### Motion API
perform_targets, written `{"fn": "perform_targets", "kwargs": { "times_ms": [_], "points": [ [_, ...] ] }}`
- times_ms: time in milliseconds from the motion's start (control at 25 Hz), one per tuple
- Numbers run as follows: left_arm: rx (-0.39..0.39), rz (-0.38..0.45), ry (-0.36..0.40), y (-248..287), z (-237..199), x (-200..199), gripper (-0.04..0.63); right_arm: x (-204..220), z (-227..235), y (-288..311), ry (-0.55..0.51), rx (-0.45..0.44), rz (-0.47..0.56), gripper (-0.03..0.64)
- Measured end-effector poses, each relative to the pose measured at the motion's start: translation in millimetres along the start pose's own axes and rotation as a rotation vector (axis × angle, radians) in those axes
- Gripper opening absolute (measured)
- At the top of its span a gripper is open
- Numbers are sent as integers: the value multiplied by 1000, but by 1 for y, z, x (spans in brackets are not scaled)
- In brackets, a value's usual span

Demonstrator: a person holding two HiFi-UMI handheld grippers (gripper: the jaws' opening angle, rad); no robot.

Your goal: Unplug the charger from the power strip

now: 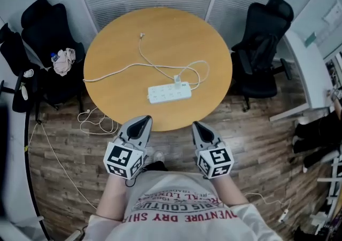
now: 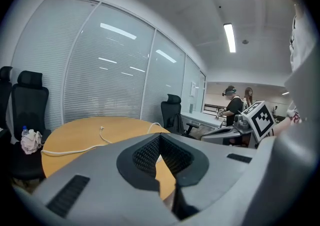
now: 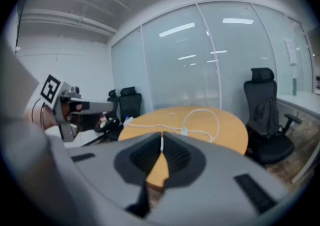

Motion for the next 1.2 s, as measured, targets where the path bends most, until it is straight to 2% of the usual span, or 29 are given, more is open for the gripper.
{"fn": "perform_targets", "kwargs": {
  "times_ms": [200,520,920,1200],
  "points": [
    [6,-35,-14,20,-48,-7,32,-11,2,46,23,26,-19,29],
    [0,-76,-45,54,-77,0,32,-6,25,91,41,46,-119,29],
    [-46,-245,-81,131,-98,45,32,1,79,165,15,-61,-258,29],
    [-72,-345,-141,180,-113,81,32,27,100,203,-10,-161,-384,29]
  ]
}}
Point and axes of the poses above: the fingertips, and each gripper's own axes: y forward along the fingers, z to its right, x out of its underside, the point moved 10 cm from there along -y, backward along the fingers, and after that the axes turned 6 degrees about -y, right-handed, at the moved point
